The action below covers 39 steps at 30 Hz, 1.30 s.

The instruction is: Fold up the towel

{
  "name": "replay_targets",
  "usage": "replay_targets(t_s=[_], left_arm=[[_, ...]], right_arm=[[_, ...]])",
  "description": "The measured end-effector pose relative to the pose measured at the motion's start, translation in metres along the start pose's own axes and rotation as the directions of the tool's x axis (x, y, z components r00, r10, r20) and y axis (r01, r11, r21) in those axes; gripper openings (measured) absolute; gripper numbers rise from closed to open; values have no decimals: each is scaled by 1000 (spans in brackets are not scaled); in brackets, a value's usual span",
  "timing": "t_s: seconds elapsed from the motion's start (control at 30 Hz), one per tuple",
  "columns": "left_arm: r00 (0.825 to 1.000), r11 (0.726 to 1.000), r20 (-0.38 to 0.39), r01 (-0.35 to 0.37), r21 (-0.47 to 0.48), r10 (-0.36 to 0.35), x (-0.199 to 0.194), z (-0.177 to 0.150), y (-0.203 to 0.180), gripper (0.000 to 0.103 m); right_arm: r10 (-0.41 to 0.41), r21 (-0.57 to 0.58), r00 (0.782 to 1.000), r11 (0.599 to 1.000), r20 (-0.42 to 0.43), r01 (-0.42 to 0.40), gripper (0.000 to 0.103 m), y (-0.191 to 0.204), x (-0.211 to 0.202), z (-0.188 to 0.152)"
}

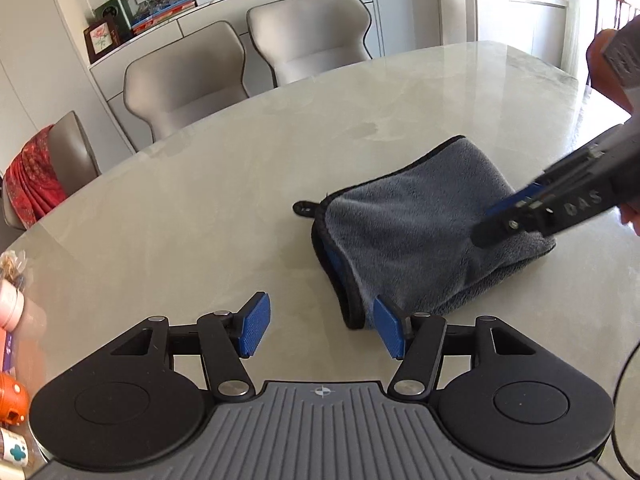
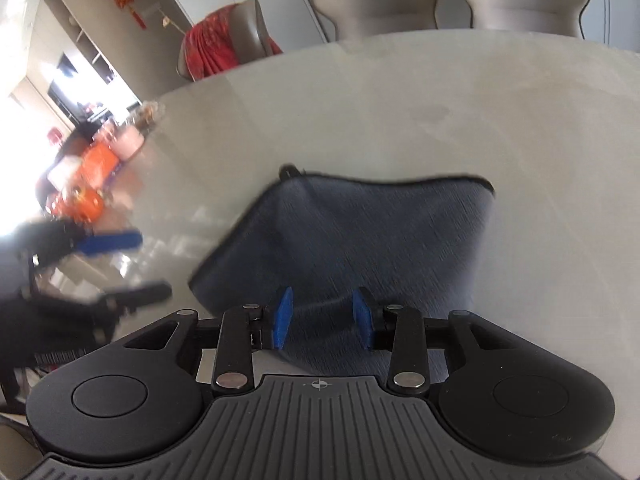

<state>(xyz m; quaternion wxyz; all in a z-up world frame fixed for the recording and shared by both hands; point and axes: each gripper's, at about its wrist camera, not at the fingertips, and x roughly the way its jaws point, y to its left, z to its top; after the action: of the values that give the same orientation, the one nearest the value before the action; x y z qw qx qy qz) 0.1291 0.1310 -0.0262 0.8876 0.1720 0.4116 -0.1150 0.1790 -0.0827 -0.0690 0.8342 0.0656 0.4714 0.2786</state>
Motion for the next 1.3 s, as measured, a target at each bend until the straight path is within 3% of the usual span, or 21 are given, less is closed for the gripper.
replay_targets(t_s=[0.07, 0.17, 0.27, 0.37, 0.5, 0.57, 0.6, 0.8, 1.0, 1.2, 1.3], left_arm=[[1000, 1000, -7, 9, -3, -9, 2, 0, -2, 64], [999, 998, -30, 44, -43, -45, 9, -3, -1, 64], [996, 993, -64, 63, -97, -69, 22, -9, 2, 64], [994, 990, -75, 71, -121, -80, 27, -11, 2, 64], [993, 988, -84, 74, -132, -85, 32, -10, 2, 64], [992, 987, -86, 77, -141, -90, 33, -11, 2, 64], [992, 986, -86, 78, -144, -91, 33, -11, 1, 64], [993, 988, -71, 81, -135, -91, 27, -7, -1, 64], [993, 987, -57, 99, -129, -107, 21, -4, -3, 64], [992, 990, -64, 102, -95, -109, 24, -4, -14, 64], [995, 992, -29, 97, -86, -100, 17, 4, -13, 64]], right_arm=[[-7, -16, 1000, 1000, 23, 7, 36, 1, -12, -5], [-107, -210, 993, 971, 51, 115, 36, 22, -25, -24], [-195, -416, 978, 886, 67, 205, 36, 41, -23, -41], [-235, -560, 969, 793, 79, 238, 36, 58, -14, -56], [-301, -687, 949, 670, 94, 281, 33, 74, 1, -70], [-328, -707, 938, 636, 115, 310, 29, 78, 7, -72], [-340, -713, 932, 623, 123, 322, 22, 79, 9, -73], [-375, -693, 913, 617, 160, 374, 7, 76, 0, -72], [-422, -639, 886, 631, 192, 439, 7, 71, -8, -69], [-436, -635, 886, 643, 156, 428, 8, 69, -4, -76], [-440, -617, 884, 655, 157, 436, 9, 66, -3, -75]])
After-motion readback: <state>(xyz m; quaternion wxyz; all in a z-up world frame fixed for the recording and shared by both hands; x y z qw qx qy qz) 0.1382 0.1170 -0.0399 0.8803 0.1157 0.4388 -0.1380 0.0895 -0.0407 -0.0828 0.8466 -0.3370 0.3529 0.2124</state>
